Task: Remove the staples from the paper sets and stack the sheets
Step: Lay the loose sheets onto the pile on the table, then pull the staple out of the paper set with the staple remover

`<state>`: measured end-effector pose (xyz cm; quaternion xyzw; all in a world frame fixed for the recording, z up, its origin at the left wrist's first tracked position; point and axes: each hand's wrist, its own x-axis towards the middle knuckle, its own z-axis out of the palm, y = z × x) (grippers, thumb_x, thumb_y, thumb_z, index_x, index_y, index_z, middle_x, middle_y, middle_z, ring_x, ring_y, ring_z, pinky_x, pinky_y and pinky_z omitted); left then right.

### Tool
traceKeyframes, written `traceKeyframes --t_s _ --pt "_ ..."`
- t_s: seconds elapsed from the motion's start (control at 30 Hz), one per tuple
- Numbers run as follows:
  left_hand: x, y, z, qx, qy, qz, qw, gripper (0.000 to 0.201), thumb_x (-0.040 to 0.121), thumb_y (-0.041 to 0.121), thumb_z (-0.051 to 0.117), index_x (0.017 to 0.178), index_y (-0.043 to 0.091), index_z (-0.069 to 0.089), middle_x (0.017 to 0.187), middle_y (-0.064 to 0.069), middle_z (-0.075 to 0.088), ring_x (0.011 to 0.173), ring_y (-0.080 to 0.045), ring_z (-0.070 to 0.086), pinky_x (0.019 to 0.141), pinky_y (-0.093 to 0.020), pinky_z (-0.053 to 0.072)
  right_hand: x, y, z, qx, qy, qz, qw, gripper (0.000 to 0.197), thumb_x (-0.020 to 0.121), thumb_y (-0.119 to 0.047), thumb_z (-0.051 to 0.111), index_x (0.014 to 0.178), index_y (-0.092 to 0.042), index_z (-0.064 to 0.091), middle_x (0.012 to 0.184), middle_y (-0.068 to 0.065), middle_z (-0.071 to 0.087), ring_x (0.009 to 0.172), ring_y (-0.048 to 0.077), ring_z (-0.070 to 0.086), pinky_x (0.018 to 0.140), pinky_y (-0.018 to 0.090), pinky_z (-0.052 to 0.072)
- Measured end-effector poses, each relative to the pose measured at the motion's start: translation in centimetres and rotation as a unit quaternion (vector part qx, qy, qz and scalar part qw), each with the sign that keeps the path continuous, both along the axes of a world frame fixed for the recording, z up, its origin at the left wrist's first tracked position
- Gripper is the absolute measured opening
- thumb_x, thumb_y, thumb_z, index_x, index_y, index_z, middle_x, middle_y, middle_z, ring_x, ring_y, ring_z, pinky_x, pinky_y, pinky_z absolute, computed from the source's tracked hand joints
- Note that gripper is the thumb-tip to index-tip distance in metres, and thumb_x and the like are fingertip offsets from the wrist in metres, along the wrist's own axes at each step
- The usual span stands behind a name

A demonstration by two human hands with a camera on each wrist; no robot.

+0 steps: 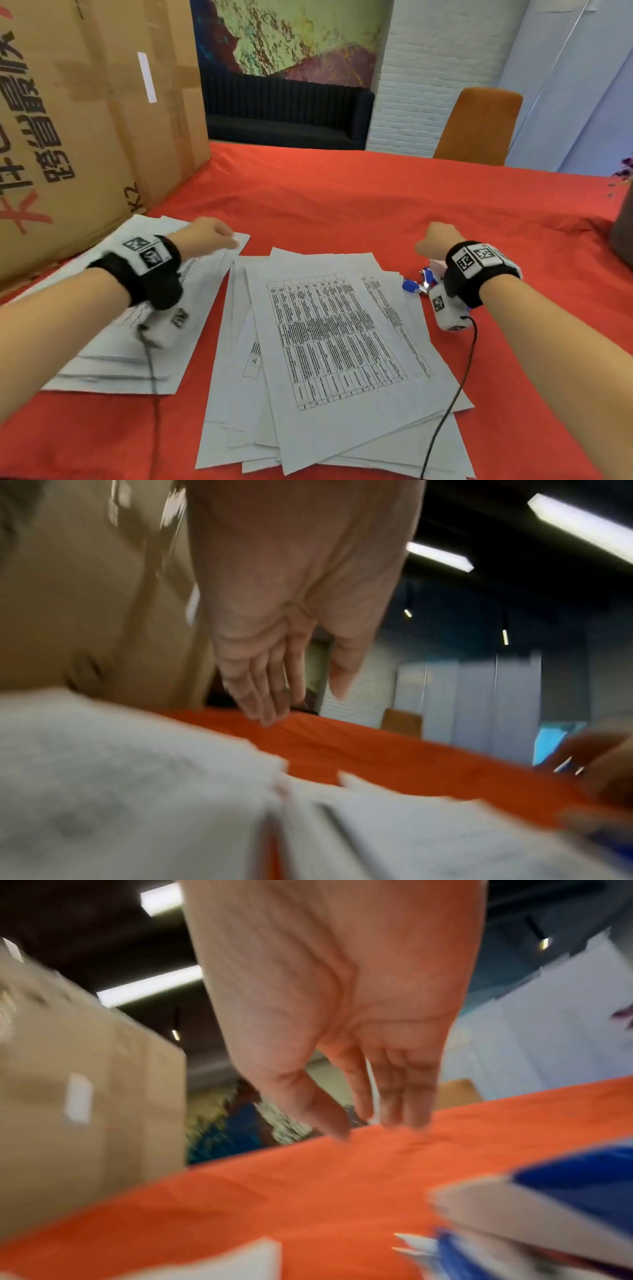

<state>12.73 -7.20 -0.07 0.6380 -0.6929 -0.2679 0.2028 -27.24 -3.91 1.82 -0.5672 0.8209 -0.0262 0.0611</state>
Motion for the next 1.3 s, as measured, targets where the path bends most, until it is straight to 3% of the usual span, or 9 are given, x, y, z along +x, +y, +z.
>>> traceKeyframes --t_s 0.1,0.27,0.43,0.57,0.67,0.77,0.93,1.17,1.3 --pt "-4.1 0.6 -1.5 0.12 -0.085 -0.102 0.984 0.034 0.086 0.041 0.063 0.109 0.017 0.054 0.112 -0.005 0.05 0.098 -0.018 0.051 0.087 -0.031 0.043 1.3 0.3 0.5 0.14 0.016 0.026 0.99 0.029 0.077 -0.028 0.073 0.062 -0.012 0.053 0.066 0.003 0.054 0.067 0.023 0.052 0.05 0.023 0.037" --pt "-6.2 -0.5 -3.3 0.079 -0.154 -0.077 0.982 0.061 0.083 0.039 0.069 0.13 0.005 0.051 0.131 -0.01 0.053 0.11 -0.025 0.052 0.087 -0.031 0.042 1.0 0.9 -1.8 0.229 0.061 0.05 0.97 0.046 0.071 -0.054 0.075 0.063 -0.014 0.055 0.064 -0.002 0.055 0.064 0.018 0.053 0.059 0.026 0.041" --pt "-6.7 -0.8 -3.2 0.036 -0.008 -0.072 0.997 0.025 0.082 0.02 0.072 0.101 0.011 0.059 0.1 -0.008 0.057 0.079 -0.019 0.056 0.06 -0.023 0.046 0.9 0.7 -3.8 0.144 0.026 0.049 0.988 0.044 0.084 -0.039 0.069 0.056 -0.011 0.05 0.058 0.001 0.05 0.053 0.017 0.047 0.046 0.025 0.033" --pt "-6.9 0.4 -2.5 0.065 0.188 -0.101 0.975 0.014 0.081 0.01 0.064 0.076 0.017 0.053 0.076 -0.005 0.052 0.066 -0.019 0.049 0.055 -0.022 0.039 1.4 0.3 -3.3 0.059 0.028 0.058 0.996 0.043 0.09 -0.027 0.061 0.056 -0.007 0.044 0.061 0.007 0.048 0.063 0.026 0.049 0.048 0.028 0.033" --pt "-6.6 1.4 -2.4 0.125 0.269 -0.113 0.948 0.017 0.086 0.008 0.056 0.074 0.018 0.049 0.074 -0.003 0.054 0.065 -0.018 0.053 0.055 -0.023 0.041 2.5 -0.1 -2.0 -0.076 -0.088 0.132 0.984 0.02 0.087 -0.024 0.066 0.083 -0.004 0.061 0.075 0.011 0.061 0.069 0.027 0.06 0.059 0.029 0.041" --pt "-6.6 2.3 -2.4 0.16 0.326 -0.141 0.921 0.012 0.072 0.013 0.056 0.068 0.018 0.045 0.063 0.0 0.051 0.055 -0.014 0.051 0.051 -0.023 0.036 5.4 0.2 -0.9 -0.098 -0.146 0.243 0.954 0.036 0.084 -0.029 0.071 0.114 -0.013 0.059 0.099 -0.002 0.057 0.082 0.014 0.055 0.074 0.023 0.037" --pt "-5.6 2.6 -3.0 0.167 0.401 -0.109 0.894 0.024 0.065 0.002 0.051 0.06 0.019 0.035 0.06 -0.001 0.041 0.052 -0.015 0.043 0.046 -0.021 0.034 9.7 0.9 -0.9 -0.06 -0.155 0.355 0.92 0.049 0.081 -0.026 0.075 0.124 -0.019 0.054 0.108 -0.003 0.059 0.09 0.016 0.057 0.081 0.026 0.043" --pt "-3.7 2.6 -3.7 0.22 0.324 -0.128 0.911 0.035 0.08 -0.012 0.046 0.065 0.017 0.035 0.06 -0.001 0.045 0.046 -0.011 0.051 0.041 -0.018 0.043 12.8 1.7 -2.0 -0.039 -0.113 0.417 0.901 0.05 0.076 -0.024 0.079 0.12 -0.016 0.058 0.098 -0.005 0.056 0.083 0.014 0.052 0.072 0.022 0.038" --pt "-3.8 3.0 -4.4 0.247 0.324 -0.069 0.911 0.04 0.083 -0.013 0.045 0.104 0.02 0.055 0.085 -0.012 0.062 0.065 -0.022 0.062 0.052 -0.026 0.055 14.5 2.1 -3.5 0.012 -0.054 0.425 0.903 0.052 0.076 -0.027 0.078 0.12 -0.013 0.054 0.104 -0.002 0.057 0.089 0.015 0.051 0.075 0.026 0.043"
